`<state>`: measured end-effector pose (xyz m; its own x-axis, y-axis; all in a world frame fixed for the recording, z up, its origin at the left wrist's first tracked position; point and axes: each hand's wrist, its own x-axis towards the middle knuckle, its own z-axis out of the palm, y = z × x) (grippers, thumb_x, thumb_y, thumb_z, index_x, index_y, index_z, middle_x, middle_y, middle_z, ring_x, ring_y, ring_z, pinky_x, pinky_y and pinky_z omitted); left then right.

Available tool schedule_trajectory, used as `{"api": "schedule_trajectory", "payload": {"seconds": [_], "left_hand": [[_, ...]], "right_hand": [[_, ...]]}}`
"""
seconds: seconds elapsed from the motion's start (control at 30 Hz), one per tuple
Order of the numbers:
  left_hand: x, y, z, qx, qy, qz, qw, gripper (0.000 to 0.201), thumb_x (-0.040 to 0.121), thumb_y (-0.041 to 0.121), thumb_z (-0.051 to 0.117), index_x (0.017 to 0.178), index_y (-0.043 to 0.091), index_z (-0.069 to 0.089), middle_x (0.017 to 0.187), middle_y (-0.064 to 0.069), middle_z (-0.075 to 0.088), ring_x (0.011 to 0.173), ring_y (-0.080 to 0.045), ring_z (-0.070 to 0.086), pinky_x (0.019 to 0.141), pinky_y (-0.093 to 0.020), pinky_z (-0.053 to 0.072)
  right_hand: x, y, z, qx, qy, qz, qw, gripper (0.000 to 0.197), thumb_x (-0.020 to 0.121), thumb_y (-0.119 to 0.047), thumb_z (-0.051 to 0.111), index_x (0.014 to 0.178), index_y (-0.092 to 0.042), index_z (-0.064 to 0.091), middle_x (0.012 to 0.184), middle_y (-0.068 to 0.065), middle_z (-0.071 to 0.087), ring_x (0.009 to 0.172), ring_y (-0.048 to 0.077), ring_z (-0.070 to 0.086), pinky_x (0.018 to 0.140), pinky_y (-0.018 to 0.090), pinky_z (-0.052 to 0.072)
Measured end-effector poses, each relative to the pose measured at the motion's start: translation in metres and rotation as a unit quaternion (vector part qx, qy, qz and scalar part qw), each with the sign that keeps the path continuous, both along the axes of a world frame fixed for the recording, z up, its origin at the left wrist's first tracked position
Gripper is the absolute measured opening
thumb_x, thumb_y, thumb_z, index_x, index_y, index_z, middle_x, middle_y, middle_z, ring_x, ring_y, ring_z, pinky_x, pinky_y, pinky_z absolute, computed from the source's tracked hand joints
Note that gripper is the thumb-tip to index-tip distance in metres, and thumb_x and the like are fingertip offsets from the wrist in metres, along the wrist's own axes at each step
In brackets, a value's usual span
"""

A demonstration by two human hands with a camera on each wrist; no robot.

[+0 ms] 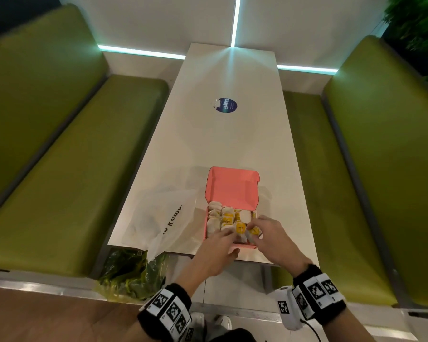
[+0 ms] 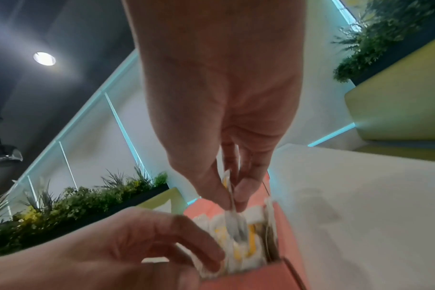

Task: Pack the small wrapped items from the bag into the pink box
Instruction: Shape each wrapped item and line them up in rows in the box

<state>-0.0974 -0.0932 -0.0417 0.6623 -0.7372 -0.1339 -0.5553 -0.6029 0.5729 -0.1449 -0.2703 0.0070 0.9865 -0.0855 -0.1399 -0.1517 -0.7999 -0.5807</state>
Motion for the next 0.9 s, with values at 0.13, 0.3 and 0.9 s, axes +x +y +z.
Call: {"api": "schedule_trajectory", "payload": {"seconds": [0.13,0.3,0.9], "left_hand": [[-0.007,-0.004,-0.009,0.063,-0.058,-0.027,0.996,0.043,0.097,0.031,0.056,0.140,0.024,0.048,0.148,-0.002,0.040,0.132,-0.027,0.040,0.102,-0.042,0.045],[-0.009,-0.005,-0.015,0.048,-0.084,-0.019,0.995,0.040,0.096,0.029,0.058,0.135,0.023,0.052,0.145,-0.002,0.041,0.131,-0.027,0.042,0.096,-0.041,0.050],[-0.013,-0.006,-0.020,0.070,-0.099,-0.028,0.992,0.029,0.095,0.027,0.056,0.123,0.019,0.056,0.136,-0.005,0.043,0.119,-0.031,0.047,0.088,-0.042,0.051]], "right_hand": [[0.002,0.005,-0.020,0.007,0.008,-0.032,0.999,0.021,0.093,-0.014,0.059,0.111,-0.014,0.071,0.106,0.003,0.062,0.092,0.016,0.058,0.083,0.024,0.047],[0.000,0.004,-0.041,-0.069,0.020,-0.070,0.995,0.025,0.098,-0.020,0.054,0.121,-0.019,0.064,0.116,0.001,0.057,0.108,0.020,0.055,0.085,0.035,0.052],[0.004,0.005,-0.059,-0.215,-0.004,-0.074,0.974,0.011,0.087,-0.017,0.062,0.096,-0.011,0.066,0.111,0.009,0.050,0.098,0.027,0.050,0.069,0.039,0.054]]}}
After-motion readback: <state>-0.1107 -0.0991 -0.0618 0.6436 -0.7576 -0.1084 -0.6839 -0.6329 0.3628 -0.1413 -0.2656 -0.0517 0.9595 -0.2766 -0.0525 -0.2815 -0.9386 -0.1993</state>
